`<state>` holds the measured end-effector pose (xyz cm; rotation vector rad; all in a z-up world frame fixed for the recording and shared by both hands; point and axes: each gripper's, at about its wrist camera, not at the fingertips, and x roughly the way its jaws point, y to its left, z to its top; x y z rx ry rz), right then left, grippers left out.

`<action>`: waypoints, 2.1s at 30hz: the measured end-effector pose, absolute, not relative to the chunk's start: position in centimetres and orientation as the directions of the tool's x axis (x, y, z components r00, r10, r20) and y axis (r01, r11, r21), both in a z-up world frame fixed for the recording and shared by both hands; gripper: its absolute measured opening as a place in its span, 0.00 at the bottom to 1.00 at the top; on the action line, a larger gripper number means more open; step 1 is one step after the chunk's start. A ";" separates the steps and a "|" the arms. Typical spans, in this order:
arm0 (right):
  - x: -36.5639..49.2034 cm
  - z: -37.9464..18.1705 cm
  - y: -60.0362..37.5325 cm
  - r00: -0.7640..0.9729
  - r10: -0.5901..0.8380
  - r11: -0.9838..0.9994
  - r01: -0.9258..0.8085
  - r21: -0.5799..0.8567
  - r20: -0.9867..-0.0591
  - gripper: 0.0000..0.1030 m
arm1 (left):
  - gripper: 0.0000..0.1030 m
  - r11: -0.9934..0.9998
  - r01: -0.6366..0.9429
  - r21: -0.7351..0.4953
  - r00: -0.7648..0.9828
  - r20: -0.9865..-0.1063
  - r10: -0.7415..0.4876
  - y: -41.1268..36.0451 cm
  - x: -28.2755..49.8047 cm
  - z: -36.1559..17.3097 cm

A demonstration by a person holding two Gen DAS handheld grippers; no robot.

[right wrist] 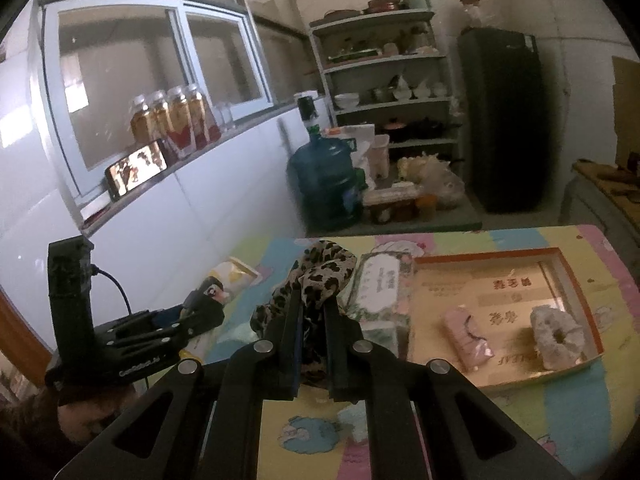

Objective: Organize soft objects
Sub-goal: 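Carry the yellow bag and leopard plush into the box lid and release them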

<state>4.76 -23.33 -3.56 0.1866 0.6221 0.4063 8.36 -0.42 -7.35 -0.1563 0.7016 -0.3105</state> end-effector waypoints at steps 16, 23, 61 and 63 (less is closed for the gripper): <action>7.2 -2.3 -29.2 0.764 0.384 0.921 -0.275 0.277 -0.518 0.09 | 0.41 0.919 0.273 -0.284 0.732 -0.558 -0.390 -6.3 10.8 -5.7; 8.3 -2.4 -32.2 0.771 0.367 0.927 -0.257 0.272 -0.521 0.09 | 0.41 0.908 0.300 -0.292 0.725 -0.549 -0.416 -9.6 12.6 -5.8; 20.4 -11.6 -47.5 0.700 0.345 0.925 -0.142 0.351 -0.625 0.09 | 0.41 0.913 0.283 -0.296 0.587 -0.699 -0.408 -24.6 22.1 -13.0; 21.1 -12.5 -47.8 0.689 0.351 0.923 -0.142 0.358 -0.634 0.09 | 0.41 0.914 0.273 -0.300 0.575 -0.711 -0.405 -25.1 22.7 -13.8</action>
